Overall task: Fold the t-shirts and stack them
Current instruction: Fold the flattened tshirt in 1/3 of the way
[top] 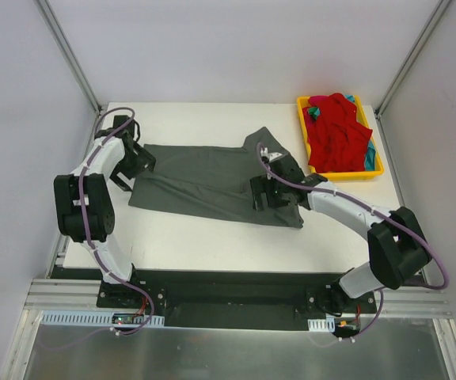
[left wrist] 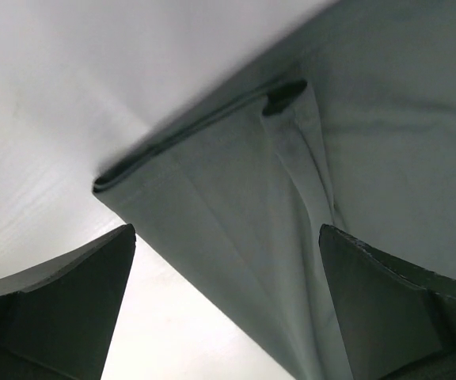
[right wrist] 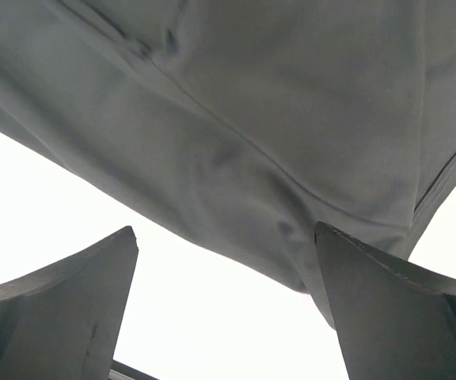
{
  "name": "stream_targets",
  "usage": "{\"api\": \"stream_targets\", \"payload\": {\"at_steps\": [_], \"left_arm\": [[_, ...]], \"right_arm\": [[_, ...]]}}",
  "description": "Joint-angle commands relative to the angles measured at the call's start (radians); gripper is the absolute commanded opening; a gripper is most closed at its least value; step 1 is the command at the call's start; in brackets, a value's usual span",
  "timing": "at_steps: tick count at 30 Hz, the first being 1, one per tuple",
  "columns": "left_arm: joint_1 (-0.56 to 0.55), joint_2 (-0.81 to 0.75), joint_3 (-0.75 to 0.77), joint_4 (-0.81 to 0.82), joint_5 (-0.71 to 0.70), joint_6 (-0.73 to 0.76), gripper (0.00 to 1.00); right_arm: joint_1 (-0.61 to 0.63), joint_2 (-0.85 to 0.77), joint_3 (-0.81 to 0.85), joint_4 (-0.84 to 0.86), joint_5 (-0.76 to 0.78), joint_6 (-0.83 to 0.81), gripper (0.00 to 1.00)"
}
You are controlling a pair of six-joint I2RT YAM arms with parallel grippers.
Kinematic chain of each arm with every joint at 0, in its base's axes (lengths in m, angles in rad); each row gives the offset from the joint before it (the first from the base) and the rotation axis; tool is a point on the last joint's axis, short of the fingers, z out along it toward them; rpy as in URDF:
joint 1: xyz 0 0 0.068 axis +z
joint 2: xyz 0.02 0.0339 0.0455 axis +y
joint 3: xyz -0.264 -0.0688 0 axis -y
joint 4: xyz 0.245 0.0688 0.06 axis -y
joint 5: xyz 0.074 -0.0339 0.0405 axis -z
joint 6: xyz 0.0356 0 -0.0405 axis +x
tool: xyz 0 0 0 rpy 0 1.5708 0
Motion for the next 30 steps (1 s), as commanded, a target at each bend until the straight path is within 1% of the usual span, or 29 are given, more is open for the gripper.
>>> {"api": "stream_targets", "payload": {"at_steps": [1,4,7,8,11,15,18,22,25,30], "left_arm": [[-0.022,-0.003,-0.058,0.059,0.132,0.027,0.99],[-0.019,0.025,-0.085,0.071,0.117,0.020,0.99],[-0.017,0.043,-0.113,0.073,0.094,0.025,0.99],[-0.017,0.048,-0.127,0.071,0.085,0.025,0.99],[-0.005,0.045,-0.176,0.073,0.056,0.020,0.99],[0.020,0.028,-0.249,0.073,0.011,0.020,0.99],[0.038,0.010,-0.292,0.073,-0.009,0.019,0.99],[0.041,-0.026,-0.344,0.073,-0.044,0.027,0.99],[0.043,-0.046,-0.384,0.070,-0.043,0.030,0.99],[0.043,-0.114,-0.464,0.035,-0.072,-0.021,0.99]], "right_arm": [[-0.015,0.008,0.125,0.030,-0.009,0.040,0.96],[-0.040,0.117,0.198,0.038,-0.050,0.063,0.96],[-0.066,0.216,0.266,0.039,-0.056,0.069,0.96],[-0.078,0.246,0.280,0.047,-0.047,0.062,0.96],[-0.136,0.347,0.333,0.059,-0.096,0.074,0.96],[-0.187,0.421,0.361,0.057,-0.125,0.083,0.96],[-0.209,0.441,0.340,0.059,-0.125,0.104,0.96],[-0.224,0.429,0.292,0.061,-0.098,0.135,0.96],[-0.229,0.395,0.248,0.068,-0.084,0.146,0.96],[-0.227,0.309,0.162,0.088,-0.058,0.169,0.96]]}}
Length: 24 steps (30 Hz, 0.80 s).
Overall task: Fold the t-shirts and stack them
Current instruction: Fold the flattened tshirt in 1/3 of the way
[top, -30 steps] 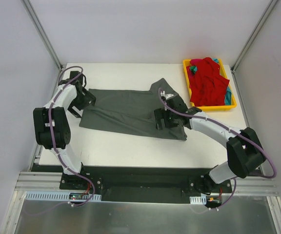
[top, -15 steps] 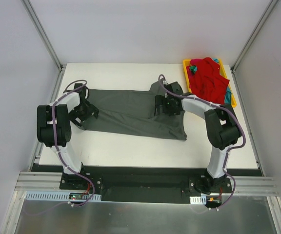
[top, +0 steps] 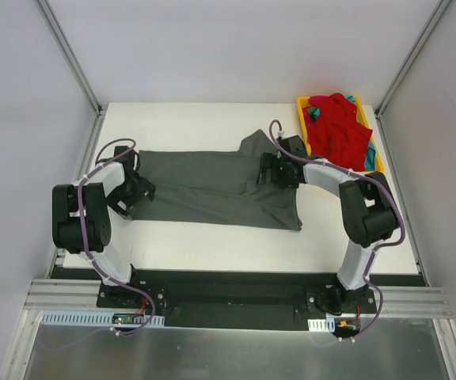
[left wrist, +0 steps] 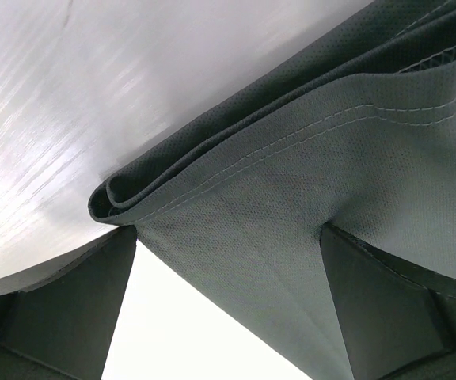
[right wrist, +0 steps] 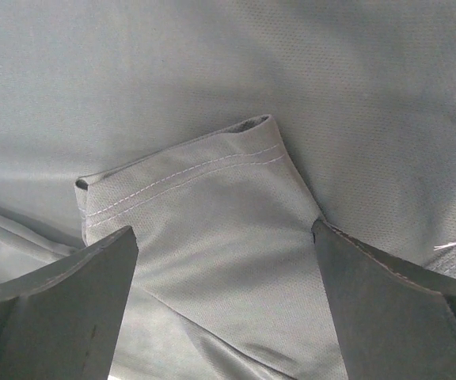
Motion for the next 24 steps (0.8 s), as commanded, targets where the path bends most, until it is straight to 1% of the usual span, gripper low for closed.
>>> {"api": "stream_targets", "payload": {"at_steps": [1,7,13,18,24], "left_arm": [[0.012,-0.054,-0.109,-0.105,-0.096,-0.037,0.99],[0.009,-0.195,-0.239,-0.110,-0.084,-0.098,0.99],[0.009,-0.333,-0.317,-0.115,-0.086,-0.129,0.99],[0.006,-0.445,-0.299,-0.128,-0.051,-0.131,0.99],[0.007,-0.566,-0.184,-0.168,-0.047,-0.137,0.99]], "right_arm": [[-0.005,-0.075,-0.105,-0.057,0.038,0.043,0.96],[0.029,-0.201,-0.221,-0.037,0.032,0.053,0.96],[0.077,-0.336,-0.333,-0.048,0.087,0.081,0.96],[0.098,-0.419,-0.313,-0.095,0.078,0.035,0.96],[0.114,-0.483,-0.226,-0.123,0.093,-0.043,0.96]]}}
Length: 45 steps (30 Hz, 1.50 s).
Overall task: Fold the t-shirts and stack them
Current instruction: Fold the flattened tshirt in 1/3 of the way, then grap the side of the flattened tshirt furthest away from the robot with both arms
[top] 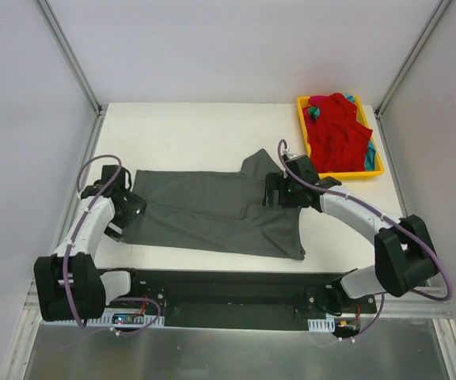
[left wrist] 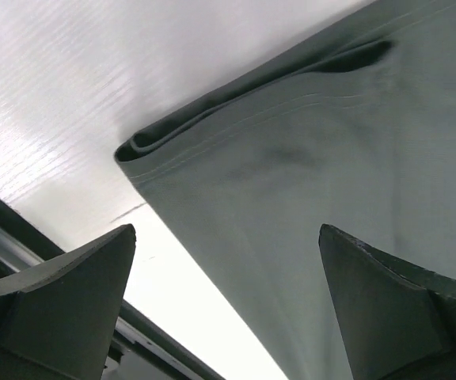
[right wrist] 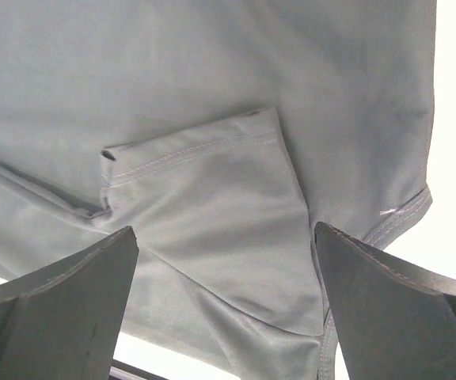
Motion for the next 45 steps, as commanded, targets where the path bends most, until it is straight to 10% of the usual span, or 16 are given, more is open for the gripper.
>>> {"api": "stream_targets", "payload": {"at_steps": [1,20,29,39,45], "left_arm": [[0.006,-0.067,0.123,-0.045,-0.010,-0.021,0.99],[0.012,0.864,1.081,-0.193,-0.098,0.218,0.87],[0.015,1.059,1.195,-0.236,-0.038,0.241,0.75],[0.013,1.094,1.183,-0.233,-0.020,0.249,0.58],[0.015,1.086,1.138,-0.233,-0.006,0.243,0.26]], "right_arm": [[0.008,-0.050,0.114,-0.029,0.041,-0.070,0.96],[-0.093,0.660,0.979,-0.186,0.105,-0.142,0.96],[-0.121,1.065,1.479,-0.436,0.009,-0.185,0.96],[-0.121,1.081,1.389,-0.424,-0.066,-0.182,0.99],[-0.112,1.043,1.329,-0.424,-0.045,-0.205,0.82]]}}
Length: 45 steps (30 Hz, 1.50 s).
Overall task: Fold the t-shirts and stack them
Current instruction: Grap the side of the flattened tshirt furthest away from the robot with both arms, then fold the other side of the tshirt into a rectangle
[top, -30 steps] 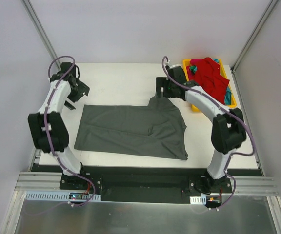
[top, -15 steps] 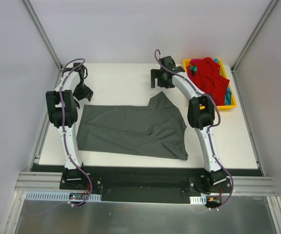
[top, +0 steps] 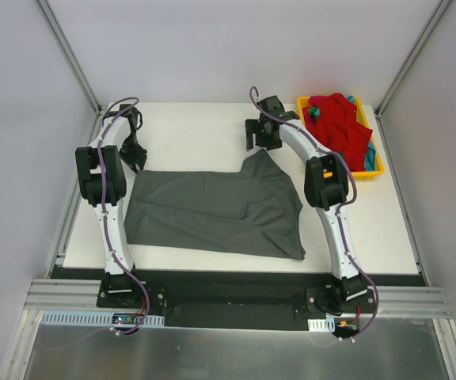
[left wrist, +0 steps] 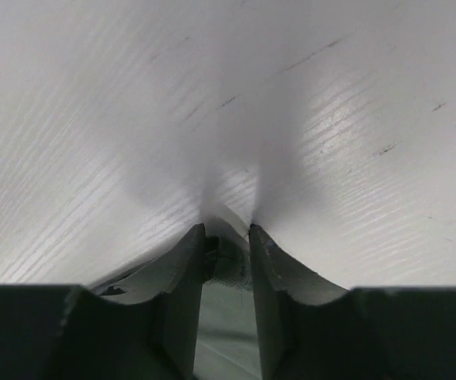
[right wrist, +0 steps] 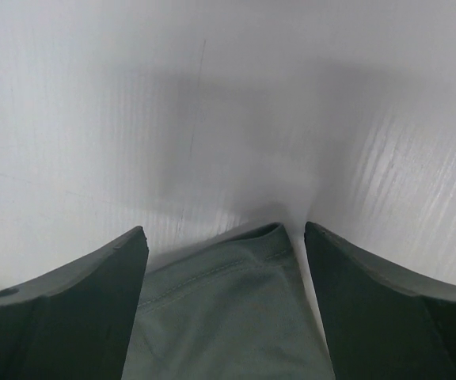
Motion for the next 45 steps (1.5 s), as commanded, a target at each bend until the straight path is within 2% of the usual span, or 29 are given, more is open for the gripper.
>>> {"api": "stream_targets", "payload": {"at_steps": [1,3,4,6,8,11,14,16,24,32,36,45], "left_arm": [[0.008,-0.003,-0.027,-0.045,0.017,0.011,0.15],[0.008,-0.006,-0.032,-0.044,0.020,0.011,0.03],[0.008,-0.009,-0.033,-0.045,0.021,0.011,0.00],[0.006,-0.017,-0.037,-0.045,0.021,0.012,0.00],[0.006,-0.026,-0.041,-0.042,0.018,0.015,0.00],[0.005,-0.049,-0.050,-0.044,0.012,0.020,0.00],[0.005,-0.077,-0.063,-0.042,0.014,0.026,0.00],[0.005,-0.101,-0.073,-0.039,0.024,0.031,0.00],[0.005,-0.262,-0.237,0.050,0.069,0.070,0.00],[0.003,-0.416,-0.400,0.099,0.078,0.092,0.00],[0.005,-0.478,-0.475,0.119,0.057,0.095,0.00],[0.005,-0.548,-0.552,0.131,-0.008,0.089,0.00]], "right_arm": [[0.010,-0.035,-0.059,-0.086,-0.010,-0.011,0.78],[0.014,-0.044,-0.070,-0.086,0.011,-0.020,0.68],[0.019,-0.047,-0.071,-0.086,0.030,-0.022,0.65],[0.025,-0.049,-0.070,-0.092,0.066,-0.025,0.57],[0.029,-0.051,-0.070,-0.093,0.119,-0.026,0.41],[0.037,-0.051,-0.059,-0.095,0.166,-0.042,0.23],[0.052,-0.055,-0.032,-0.095,0.180,-0.098,0.08],[0.062,-0.081,-0.044,-0.080,0.172,-0.131,0.02],[0.112,-0.411,-0.428,0.184,0.159,-0.180,0.00],[0.140,-0.632,-0.668,0.221,0.136,-0.200,0.00],[0.141,-0.742,-0.800,0.269,0.049,-0.186,0.00],[0.143,-0.942,-1.021,0.330,-0.012,-0.169,0.00]]}}
